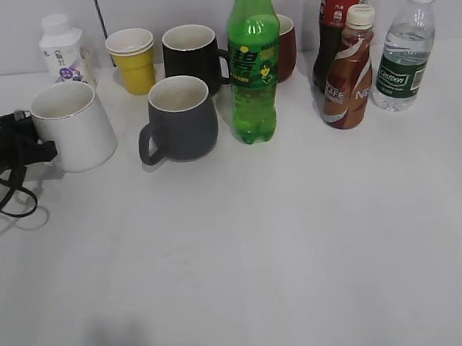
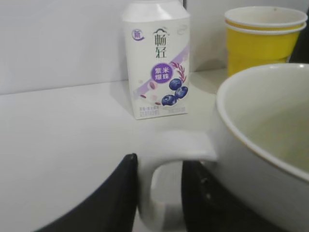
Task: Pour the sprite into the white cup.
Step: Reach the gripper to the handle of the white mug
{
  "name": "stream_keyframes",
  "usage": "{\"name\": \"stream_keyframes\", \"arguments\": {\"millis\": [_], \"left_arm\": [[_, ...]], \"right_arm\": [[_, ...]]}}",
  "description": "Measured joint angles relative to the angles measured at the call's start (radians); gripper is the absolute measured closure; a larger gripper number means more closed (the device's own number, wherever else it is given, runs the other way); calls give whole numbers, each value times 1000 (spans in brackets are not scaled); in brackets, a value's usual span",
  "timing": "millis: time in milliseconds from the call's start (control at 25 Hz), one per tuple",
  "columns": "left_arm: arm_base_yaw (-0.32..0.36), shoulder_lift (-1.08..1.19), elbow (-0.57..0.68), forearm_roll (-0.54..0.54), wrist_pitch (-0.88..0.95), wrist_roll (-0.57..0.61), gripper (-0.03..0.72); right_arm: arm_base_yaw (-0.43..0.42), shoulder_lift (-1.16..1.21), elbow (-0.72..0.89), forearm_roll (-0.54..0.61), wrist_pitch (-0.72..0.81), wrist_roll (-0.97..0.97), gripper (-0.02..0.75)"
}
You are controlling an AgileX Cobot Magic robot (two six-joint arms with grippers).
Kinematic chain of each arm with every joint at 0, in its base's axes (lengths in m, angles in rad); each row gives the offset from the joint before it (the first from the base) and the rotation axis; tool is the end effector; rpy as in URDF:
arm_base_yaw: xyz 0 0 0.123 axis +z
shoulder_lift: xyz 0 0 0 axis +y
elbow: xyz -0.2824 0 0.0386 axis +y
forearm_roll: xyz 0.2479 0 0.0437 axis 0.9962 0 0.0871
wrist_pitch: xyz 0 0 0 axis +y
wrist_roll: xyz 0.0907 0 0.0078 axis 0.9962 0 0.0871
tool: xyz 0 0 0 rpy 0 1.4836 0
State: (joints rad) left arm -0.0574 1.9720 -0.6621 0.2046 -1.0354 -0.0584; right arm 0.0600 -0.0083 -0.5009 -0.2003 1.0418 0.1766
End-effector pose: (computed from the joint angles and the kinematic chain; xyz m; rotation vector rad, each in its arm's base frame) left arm 0.3384 -0.0354 0.1220 0.2192 1.7535 -0.1627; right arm -0.0054 -0.0160 0.2802 0.1246 1.9976 -0.0870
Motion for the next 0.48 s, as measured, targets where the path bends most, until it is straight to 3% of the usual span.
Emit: {"name": "stream_keyframes", "arguments": {"millis": [120,240,480], "left_arm": [[1,0,-47,22,86,0,490],[2,1,-68,63,113,-6,634],[2,-68,-50,83,169,-2,644]], "right_arm": [[0,0,0,0,0,0,150],[0,0,0,1,0,0,150],[0,1,-12,89,-28,-17,150]]}}
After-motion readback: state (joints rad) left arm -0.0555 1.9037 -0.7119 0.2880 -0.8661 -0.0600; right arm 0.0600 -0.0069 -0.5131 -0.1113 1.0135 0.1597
